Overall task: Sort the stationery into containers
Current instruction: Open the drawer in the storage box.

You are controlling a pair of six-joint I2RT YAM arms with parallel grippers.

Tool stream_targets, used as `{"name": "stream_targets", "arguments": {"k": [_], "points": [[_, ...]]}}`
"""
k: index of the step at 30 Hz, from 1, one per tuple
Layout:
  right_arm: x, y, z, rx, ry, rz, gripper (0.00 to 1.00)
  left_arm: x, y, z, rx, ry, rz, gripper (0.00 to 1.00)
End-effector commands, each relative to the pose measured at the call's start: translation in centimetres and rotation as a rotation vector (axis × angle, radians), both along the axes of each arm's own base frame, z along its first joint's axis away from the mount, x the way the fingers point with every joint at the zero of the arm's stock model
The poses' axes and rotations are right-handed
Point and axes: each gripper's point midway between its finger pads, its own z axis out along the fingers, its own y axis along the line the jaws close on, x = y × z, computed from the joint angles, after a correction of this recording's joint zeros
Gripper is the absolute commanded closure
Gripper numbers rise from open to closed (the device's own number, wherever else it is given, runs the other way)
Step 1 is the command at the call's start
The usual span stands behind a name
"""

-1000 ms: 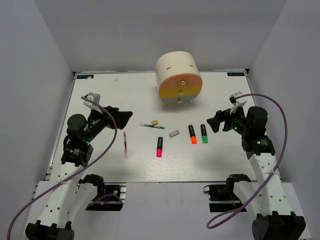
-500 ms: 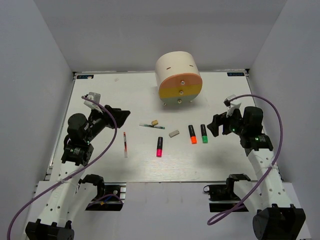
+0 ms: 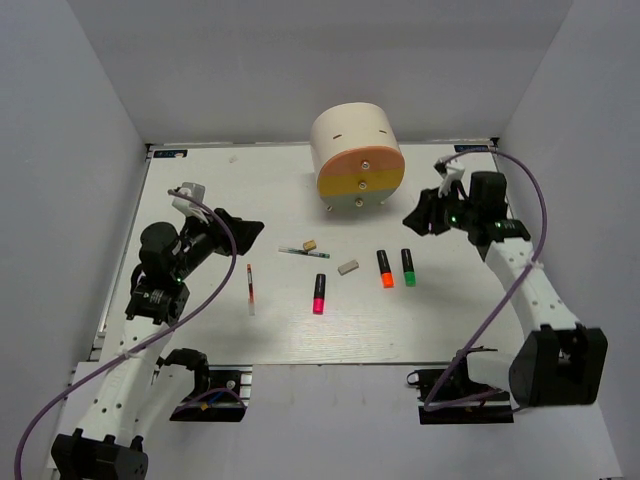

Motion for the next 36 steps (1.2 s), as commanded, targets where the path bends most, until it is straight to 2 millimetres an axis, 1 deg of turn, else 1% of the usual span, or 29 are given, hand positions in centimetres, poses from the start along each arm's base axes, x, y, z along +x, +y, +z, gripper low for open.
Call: {"name": "stream_targets", "arguments": {"k": [1, 2, 3, 4, 5, 6, 7, 8, 9, 10, 11, 12, 13, 14, 16, 17, 19, 20, 21, 23, 24, 25, 27, 29, 32, 34, 36], "points": [[3.4, 2.1, 5.8, 0.088, -0.102, -0.006, 0.44, 0.1, 0.1, 0.4, -0.002, 0.0, 0.006, 0.21], [4.6, 2.3, 4.7, 0.094, -0.056, -0.02, 0.38, 0.1, 0.1, 0.4, -0.002, 0.0, 0.006, 0.2], [5.6, 2.9, 7.0, 0.11, -0.095, -0.017, 0.36, 0.1, 0.1, 0.4, -0.002, 0.0, 0.006, 0.2], [5.9, 3.5, 7.2, 0.133, -0.079, -0.014, 0.34, 0.1, 0.1, 0.4, -0.002, 0.0, 0.006, 0.2], [7.1, 3.8, 7.0, 0.137, -0.072, -0.016, 0.32, 0.3, 0.1, 0.1, 0.0, 0.009, 0.006, 0.2], [7.3, 4.6, 7.2, 0.144, -0.077, -0.005, 0.32, 0.3, 0.1, 0.1, 0.0, 0.009, 0.006, 0.2], [8.1, 5.0, 7.7, 0.166, -0.089, -0.015, 0.32, 0.3, 0.1, 0.1, 0.0, 0.009, 0.006, 0.2], [9.0, 5.2, 7.3, 0.169, -0.071, -0.021, 0.32, 0.3, 0.1, 0.1, 0.007, 0.004, 0.005, 0.2], [9.3, 5.8, 7.5, 0.175, -0.073, -0.016, 0.34, 0.5, 0.1, -0.2, 0.009, 0.014, 0.005, 0.2], [10.0, 6.1, 7.9, 0.196, -0.063, -0.027, 0.34, 0.5, 0.1, -0.2, 0.009, 0.014, 0.005, 0.2], [10.5, 6.5, 7.3, 0.197, -0.046, -0.028, 0.36, 0.5, 0.1, -0.2, 0.009, 0.014, 0.005, 0.2], [10.7, 6.8, 7.1, 0.198, -0.034, -0.033, 0.38, 0.5, 0.1, -0.2, 0.009, 0.014, 0.005, 0.2], [11.0, 7.4, 7.2, 0.209, -0.026, -0.032, 0.38, 0.6, 0.1, -0.4, 0.011, 0.023, 0.005, 0.2], [11.2, 7.9, 6.8, 0.215, -0.011, -0.033, 0.4, 0.6, 0.1, -0.4, 0.011, 0.023, 0.005, 0.2], [11.5, 8.3, 6.9, 0.228, -0.005, -0.047, 0.4, 0.8, 0.1, -0.7, 0.013, 0.032, 0.005, 0.2], [11.7, 8.7, 7.1, 0.249, -0.006, -0.057, 0.42, 0.8, 0.1, -0.7, 0.013, 0.032, 0.005, 0.2], [11.8, 9.1, 7.2, 0.261, -0.012, -0.061, 0.42, 0.8, 0.1, -0.7, 0.013, 0.032, 0.005, 0.2], [12.0, 9.4, 7.6, 0.283, -0.016, -0.071, 0.42, 0.9, 0.0, -1.0, 0.014, 0.041, 0.005, 0.2], [12.0, 9.7, 7.6, 0.29, -0.013, -0.072, 0.43, 0.9, 0.0, -1.0, 0.014, 0.041, 0.005, 0.2], [12.3, 9.9, 7.5, 0.308, 0.005, -0.099, 0.43, 0.9, 0.0, -1.0, 0.014, 0.041, 0.005, 0.2], [12.7, 10.1, 8.0, 0.321, -0.018, -0.101, 0.43, 0.9, 0.0, -1.0, 0.014, 0.041, 0.005, 0.2], [12.9, 10.2, 7.6, 0.321, -0.005, -0.107, 0.44, 0.9, 0.0, -1.2, 0.016, 0.05, 0.005, 0.2], [13.5, 10.4, 7.5, 0.324, 0.005, -0.135, 0.44, 0.9, 0.0, -1.2, 0.016, 0.051, 0.005, 0.2], [14.0, 10.6, 6.6, 0.317, 0.028, -0.156, 0.48, 0.9, 0.0, -1.2, 0.016, 0.051, 0.005, 0.2], [14.4, 10.8, 5.6, 0.315, 0.053, -0.175, 0.48, 0.9, 0.0, -1.2, 0.016, 0.051, 0.005, 0.2], [14.7, 10.7, 5.4, 0.326, 0.062, -0.191, 0.49, 0.9, 0.0, -1.2, 0.016, 0.051, 0.005, 0.2], [14.8, 11.1, 5.2, 0.333, 0.069, -0.192, 0.49, 0.9, 0.0, -1.2, 0.016, 0.051, 0.005, 0.2]]}}
